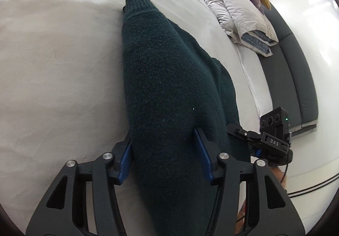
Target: Fold small clothes
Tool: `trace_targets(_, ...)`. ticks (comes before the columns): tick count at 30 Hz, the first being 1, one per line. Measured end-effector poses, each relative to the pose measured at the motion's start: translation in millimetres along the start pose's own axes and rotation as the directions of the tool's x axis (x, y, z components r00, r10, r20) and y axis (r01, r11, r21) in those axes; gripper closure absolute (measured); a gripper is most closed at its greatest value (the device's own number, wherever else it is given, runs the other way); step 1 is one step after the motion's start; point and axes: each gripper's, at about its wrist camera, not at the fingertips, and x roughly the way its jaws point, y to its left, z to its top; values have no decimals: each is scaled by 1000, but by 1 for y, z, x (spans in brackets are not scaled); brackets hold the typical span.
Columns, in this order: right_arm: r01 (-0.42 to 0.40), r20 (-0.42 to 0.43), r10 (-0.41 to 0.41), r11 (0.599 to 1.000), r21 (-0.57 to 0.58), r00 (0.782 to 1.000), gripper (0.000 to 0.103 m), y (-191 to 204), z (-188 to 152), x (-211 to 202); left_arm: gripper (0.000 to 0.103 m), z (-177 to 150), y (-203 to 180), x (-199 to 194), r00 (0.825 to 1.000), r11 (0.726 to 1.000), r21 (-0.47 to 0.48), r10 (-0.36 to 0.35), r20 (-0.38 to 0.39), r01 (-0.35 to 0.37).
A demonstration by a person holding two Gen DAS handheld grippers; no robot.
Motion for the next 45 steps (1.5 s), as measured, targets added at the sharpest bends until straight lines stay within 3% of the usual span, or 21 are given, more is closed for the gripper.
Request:
trace_targets(3, 58, 25, -58, 998, -37, 998, 71, 17, -6, -1, 71, 0, -11, -3, 1000, 999, 30, 13, 10, -13)
trace_targets(6, 74, 66, -70, 996, -53, 995, 73, 31, -14, -7, 75, -3, -13, -15, 1000, 1000, 23, -12, 25, 12)
trace_targets(13, 70, 76, -59, 985, -155, 995, 74, 91, -42, -10, 76, -18, -18, -86, 994, 998, 63, -10, 105, 4)
trace_targets(18, -19, 54, 31, 976, -219, 998, 74, 141, -54, 9, 75, -16, 13, -158, 988, 998, 58, 24, 156, -34)
trace_targets(23, -60, -22, 56, 963, -261, 998, 74, 185, -70, 60, 75, -21, 58, -218, 976, 992, 46, 109, 190, -120)
trace_targets(26, -72, -58, 60, 967, -245, 997, 74, 182, -81, 88, 75, -33, 91, -240, 972, 987, 28, 149, 183, -157)
trace_targets(30, -56, -73, 43, 981, -187, 996, 74, 159, -96, 115, 73, -45, 128, -234, 971, 984, -1, 177, 161, -179)
trace_targets(33, -130, -45, 125, 985, -115, 991, 70, 132, -103, 113, 65, -51, 144, -231, 971, 987, -19, 163, 178, -162)
trace_targets(39, -173, -2, 175, 972, -156, 985, 69, 113, -111, 108, 40, -59, 152, -218, 953, 978, 2, 204, 223, -210)
trace_targets(42, -187, 17, 192, 968, -169, 981, 67, 110, -116, 102, 40, -63, 158, -217, 951, 981, -6, 188, 244, -193)
trace_targets(45, -147, 49, 158, 973, -175, 986, 55, 115, -124, 92, 40, -59, 146, -212, 936, 971, 4, 228, 269, -238)
